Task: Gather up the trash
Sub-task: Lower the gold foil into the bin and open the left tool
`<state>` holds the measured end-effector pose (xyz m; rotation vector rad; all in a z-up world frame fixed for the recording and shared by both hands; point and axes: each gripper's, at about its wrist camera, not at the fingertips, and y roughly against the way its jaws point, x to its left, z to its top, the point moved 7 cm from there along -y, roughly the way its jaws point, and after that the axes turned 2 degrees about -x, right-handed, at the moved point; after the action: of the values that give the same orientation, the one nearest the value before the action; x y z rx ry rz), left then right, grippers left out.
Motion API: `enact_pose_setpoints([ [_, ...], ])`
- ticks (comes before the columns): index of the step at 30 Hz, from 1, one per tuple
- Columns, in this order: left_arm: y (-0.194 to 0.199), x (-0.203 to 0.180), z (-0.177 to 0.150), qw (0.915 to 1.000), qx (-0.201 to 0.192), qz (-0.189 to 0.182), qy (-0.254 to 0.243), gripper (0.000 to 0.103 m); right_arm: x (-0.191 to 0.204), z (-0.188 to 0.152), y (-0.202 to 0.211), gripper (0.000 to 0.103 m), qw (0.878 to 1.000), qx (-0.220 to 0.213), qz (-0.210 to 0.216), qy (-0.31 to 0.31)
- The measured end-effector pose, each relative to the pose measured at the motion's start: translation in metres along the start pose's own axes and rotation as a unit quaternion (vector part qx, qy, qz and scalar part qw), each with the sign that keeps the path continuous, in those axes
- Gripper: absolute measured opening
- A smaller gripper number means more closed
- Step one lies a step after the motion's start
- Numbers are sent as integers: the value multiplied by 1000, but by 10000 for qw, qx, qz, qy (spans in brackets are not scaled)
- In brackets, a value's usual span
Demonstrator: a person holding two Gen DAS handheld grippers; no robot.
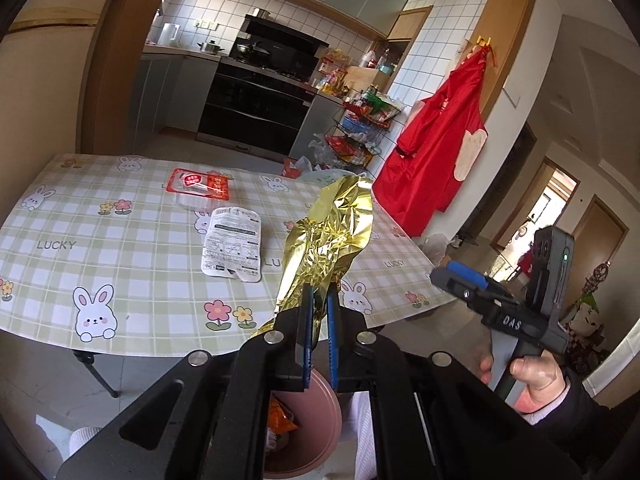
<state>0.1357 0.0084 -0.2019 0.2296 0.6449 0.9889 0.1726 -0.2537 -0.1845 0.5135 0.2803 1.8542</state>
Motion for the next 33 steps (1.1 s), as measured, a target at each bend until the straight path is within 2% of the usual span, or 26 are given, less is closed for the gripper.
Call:
enact_pose_setpoints([
  [5,-8,-17,-9,9993,184,-251,-212,7,-16,17,18,97,9990,-313,-18,-305],
  [10,-12,-25,-14,9984,281,-372,-306,7,-28,22,27,97,9977,-487,-338,-332],
  [20,-21,-30,-19,9971,458,-475,-368,8,-32,12,16,97,9966,-316,-627,-431],
  [21,-22,-31,-21,9968,489,-496,-392,11,-32,11,15,97,9966,-289,-646,-423],
  [23,-23,-34,-22,9962,513,-540,-451,37,-31,9,13,97,9964,-253,-694,-410],
  [24,-23,-35,-22,9964,477,-510,-475,53,-32,9,12,97,9964,-235,-709,-404],
  [26,-23,-33,-20,9969,432,-428,-509,58,-31,7,11,97,9964,-231,-722,-385],
  [27,-22,-31,-19,9973,409,-362,-500,65,-31,7,11,97,9962,-248,-752,-354],
  [30,-18,-24,-14,9979,202,27,-623,92,-28,9,13,97,9959,-359,-803,-213],
  [31,-16,-22,-12,9972,117,212,-702,96,-27,9,13,97,9958,-393,-804,-170],
  [33,-14,-17,-8,9955,22,471,-827,97,-24,9,12,97,9959,-400,-804,-92],
])
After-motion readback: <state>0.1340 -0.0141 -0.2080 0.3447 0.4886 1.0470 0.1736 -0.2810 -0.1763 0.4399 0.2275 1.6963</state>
